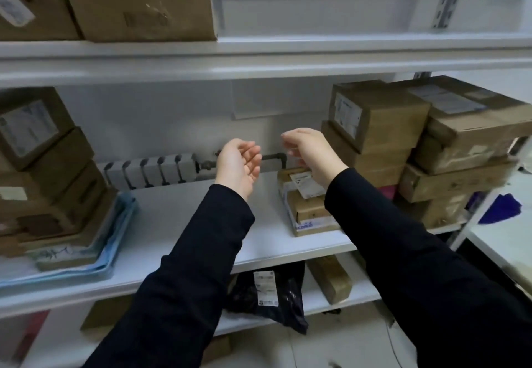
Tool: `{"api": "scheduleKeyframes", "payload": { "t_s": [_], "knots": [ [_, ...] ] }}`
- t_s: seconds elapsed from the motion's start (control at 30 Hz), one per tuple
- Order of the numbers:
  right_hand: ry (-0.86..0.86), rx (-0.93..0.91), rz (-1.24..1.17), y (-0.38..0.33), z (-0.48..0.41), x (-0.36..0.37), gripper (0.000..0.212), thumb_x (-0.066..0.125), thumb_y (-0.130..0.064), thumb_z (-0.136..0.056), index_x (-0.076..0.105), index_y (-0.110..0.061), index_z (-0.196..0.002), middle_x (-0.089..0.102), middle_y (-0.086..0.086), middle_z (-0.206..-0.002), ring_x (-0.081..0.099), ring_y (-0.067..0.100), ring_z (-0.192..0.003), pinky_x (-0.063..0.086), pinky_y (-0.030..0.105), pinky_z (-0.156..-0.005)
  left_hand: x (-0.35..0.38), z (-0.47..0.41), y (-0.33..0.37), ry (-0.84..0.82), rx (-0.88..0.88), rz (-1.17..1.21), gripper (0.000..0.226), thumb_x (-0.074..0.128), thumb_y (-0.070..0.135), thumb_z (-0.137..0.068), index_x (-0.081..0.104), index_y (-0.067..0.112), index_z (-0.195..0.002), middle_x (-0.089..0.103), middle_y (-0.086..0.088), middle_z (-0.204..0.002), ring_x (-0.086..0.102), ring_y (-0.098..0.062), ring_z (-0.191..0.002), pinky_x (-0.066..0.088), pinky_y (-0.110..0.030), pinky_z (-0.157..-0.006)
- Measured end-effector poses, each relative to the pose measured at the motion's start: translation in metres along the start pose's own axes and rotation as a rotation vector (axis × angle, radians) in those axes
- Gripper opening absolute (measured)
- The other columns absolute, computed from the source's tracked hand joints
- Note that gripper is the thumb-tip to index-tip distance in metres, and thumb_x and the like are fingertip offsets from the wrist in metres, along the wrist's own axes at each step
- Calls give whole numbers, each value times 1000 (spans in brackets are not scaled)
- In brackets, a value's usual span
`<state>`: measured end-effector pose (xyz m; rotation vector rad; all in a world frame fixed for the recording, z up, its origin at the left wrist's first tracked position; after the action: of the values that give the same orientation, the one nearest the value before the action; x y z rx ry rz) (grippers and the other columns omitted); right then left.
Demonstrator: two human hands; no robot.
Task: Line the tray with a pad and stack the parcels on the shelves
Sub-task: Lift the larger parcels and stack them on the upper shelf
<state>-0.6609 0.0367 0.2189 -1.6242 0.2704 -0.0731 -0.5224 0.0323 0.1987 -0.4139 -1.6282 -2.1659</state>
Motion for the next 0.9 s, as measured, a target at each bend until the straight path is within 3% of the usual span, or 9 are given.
{"api": "scheduleKeyframes", "payload": {
  "t_s": [0.13,0.23,0.3,0.37,0.43,0.53,0.67,0.8,0.9],
  "knots": [
    [-40,140,145,42,-36,-18,31,52,-28,-95,55,-5,-117,51,6,-102,45,11,-69,31,22,-54,9,-29,-35,33,-87,-9,22,42,19,-91,54,14,-73,56,4,-69,50,-10,-60,37,-21,-56],
    [-111,317,151,82,-58,-34,48,47,-32,-98,43,-7,-140,49,5,-105,46,14,-74,37,22,-57,15,-55,-67,78,-167,-41,20,43,22,-92,54,14,-77,55,1,-79,49,-12,-67,37,-23,-61],
    [-183,403,167,111,-71,-41,49,44,-32,-100,40,-9,-143,53,6,-111,56,23,-92,44,26,-72,18,-68,-91,118,-233,-78,16,44,24,-93,54,14,-88,54,-3,-92,50,-16,-77,40,-28,-71],
    [-212,432,238,131,-79,-46,47,41,-29,-102,38,-8,-143,48,6,-135,49,26,-123,38,26,-86,20,-77,-112,150,-298,-109,16,44,25,-95,52,12,-101,51,-8,-108,49,-21,-96,37,-34,-89],
    [-228,467,239,150,-89,-50,50,44,-31,-101,37,-7,-144,43,11,-146,43,25,-131,36,31,-99,21,-85,-129,195,-336,-110,22,45,25,-95,52,11,-110,48,-11,-121,44,-24,-111,33,-38,-101],
    [-255,506,225,170,-96,-52,54,46,-32,-100,32,-8,-147,36,11,-151,36,26,-137,27,35,-112,21,-96,-148,253,-340,-136,33,48,22,-93,52,9,-123,43,-12,-137,42,-24,-122,30,-41,-107],
    [-235,535,188,190,-101,-56,49,48,-27,-98,40,-8,-143,44,11,-144,43,28,-131,33,39,-112,25,-107,-169,228,-392,-238,52,50,25,-92,38,6,-139,37,-17,-143,32,-28,-138,28,-43,-111],
    [-181,520,185,196,-110,-57,41,48,-23,-98,47,-6,-135,51,13,-137,49,29,-125,38,37,-107,32,-108,-180,167,-438,-266,38,50,28,-92,47,7,-123,55,-15,-117,54,-31,-109,44,-45,-97],
    [-156,537,137,193,-116,-58,35,45,-22,-99,51,-6,-130,55,10,-125,52,26,-115,40,31,-92,26,-117,-184,138,-429,-363,49,56,35,-89,48,12,-131,54,-11,-131,50,-31,-120,41,-48,-102]
  ]
}}
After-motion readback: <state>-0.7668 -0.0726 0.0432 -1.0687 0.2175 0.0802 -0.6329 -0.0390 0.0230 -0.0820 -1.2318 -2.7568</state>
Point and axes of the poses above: each hand's wrist, its own z-axis away from the middle knuckle, its own x-axis out of the palm, y = z × x, the point moved 4 cm from there along -z, towards the middle knuckle
